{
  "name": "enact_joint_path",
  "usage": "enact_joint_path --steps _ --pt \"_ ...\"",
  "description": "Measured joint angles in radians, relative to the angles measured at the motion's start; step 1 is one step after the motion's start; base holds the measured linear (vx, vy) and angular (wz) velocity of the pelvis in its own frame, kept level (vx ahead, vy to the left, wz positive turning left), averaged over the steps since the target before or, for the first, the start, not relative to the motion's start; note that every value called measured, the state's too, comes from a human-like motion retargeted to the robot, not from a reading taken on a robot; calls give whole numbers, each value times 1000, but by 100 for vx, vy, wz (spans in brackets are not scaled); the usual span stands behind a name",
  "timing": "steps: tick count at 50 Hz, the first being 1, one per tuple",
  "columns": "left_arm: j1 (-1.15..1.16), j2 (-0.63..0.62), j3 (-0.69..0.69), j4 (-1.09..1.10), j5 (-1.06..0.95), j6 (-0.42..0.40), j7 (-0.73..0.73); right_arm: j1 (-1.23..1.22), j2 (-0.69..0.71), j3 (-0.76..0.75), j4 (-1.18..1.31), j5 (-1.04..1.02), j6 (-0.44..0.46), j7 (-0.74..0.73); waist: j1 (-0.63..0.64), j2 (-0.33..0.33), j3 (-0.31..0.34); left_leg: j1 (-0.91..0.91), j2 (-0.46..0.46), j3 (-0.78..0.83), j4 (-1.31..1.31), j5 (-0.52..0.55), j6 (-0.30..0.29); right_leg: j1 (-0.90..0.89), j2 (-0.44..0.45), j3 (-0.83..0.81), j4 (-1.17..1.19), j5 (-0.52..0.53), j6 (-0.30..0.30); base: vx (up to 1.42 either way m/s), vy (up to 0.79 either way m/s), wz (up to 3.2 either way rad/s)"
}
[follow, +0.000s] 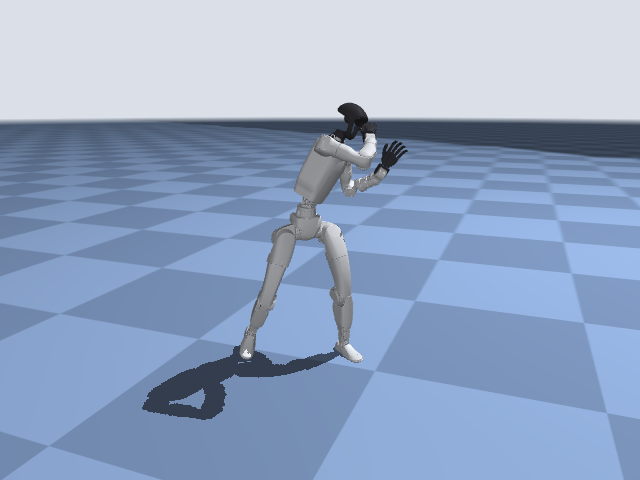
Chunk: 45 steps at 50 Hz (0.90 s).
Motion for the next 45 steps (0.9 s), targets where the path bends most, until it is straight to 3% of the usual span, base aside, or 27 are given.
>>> enact_joint_path --steps 2,5,8,10,12,20,25,30,35,38,42,45 --pt "136 -14 21 -29 13 -38 41 109 26 14 -49 -8 -23 0 43 -46 22 -14 -3 -27 -63 24 27 -9 4 -66 -30 38 14 16 10 59" --pt "353 -47 74 -77 -36 -76 129 383 22 45 -193 -5 -39 32 92 -66 36 -33 -12 -90 -132 73 100 13 14 -177 -76 84 -13 10 6 96" --pt "485 -84 110 -93 -144 -112 172 563 -26 59 -314 59 -31 47 160 -31 105 -14 -15 -160 -196 123 155 90 48 -272 -146 129 -28 2 2 119" --pt "542 -120 124 -86 -232 -133 179 618 -54 58 -359 126 -9 73 202 21 172 6 -17 -204 -239 155 171 145 77 -312 -194 154 -26 -5 -1 124" --pt "600 -166 105 -61 -325 -151 175 660 -65 74 -364 195 23 111 220 73 196 -15 -12 -243 -276 193 173 150 114 -320 -231 168 -30 -10 -2 109" --pt "705 -299 -184 146 -833 -236 21 763 -95 206 -190 219 139 206 196 236 201 -207 -2 -310 -358 317 144 -101 170 -88 -128 99 -60 -20 -3 37" --pt "650 -346 -322 298 -1076 -258 -98 769 -103 295 -14 259 169 199 84 237 201 -289 22 -236 -359 341 119 -287 147 83 -45 -27 -41 -26 -5 -85" --pt "452 -296 -501 520 -1386 -197 -290 597 -129 464 302 315 205 116 -49 145 201 -292 46 -49 -278 304 95 -365 -44 -82 -120 -54 -84 -26 -12 -174" --pt "35 -236 -746 824 -1681 -10 -459 379 -79 626 709 254 293 30 -245 8 201 -194 108 120 -123 226 57 -310 -73 -99 -198 -72 -80 -17 -27 -180" --pt "-245 -245 -878 949 -1674 78 -508 329 -98 578 845 342 287 -58 -435 -35 117 -124 178 178 -52 206 23 -269 -13 -31 -216 -90 -67 -3 -31 -145" --pt "-639 -331 -918 1141 -1437 179 -479 227 -64 386 1056 363 293 -197 -726 -17 -37 -24 263 228 -24 212 -33 -216 69 17 -256 -74 -13 11 -27 -121" --pt "-926 -388 -915 1222 -1339 204 -397 88 -37 191 1180 393 305 -355 -913 7 -130 48 295 259 -41 247 -58 -172 113 48 -323 -47 33 22 -22 -99"
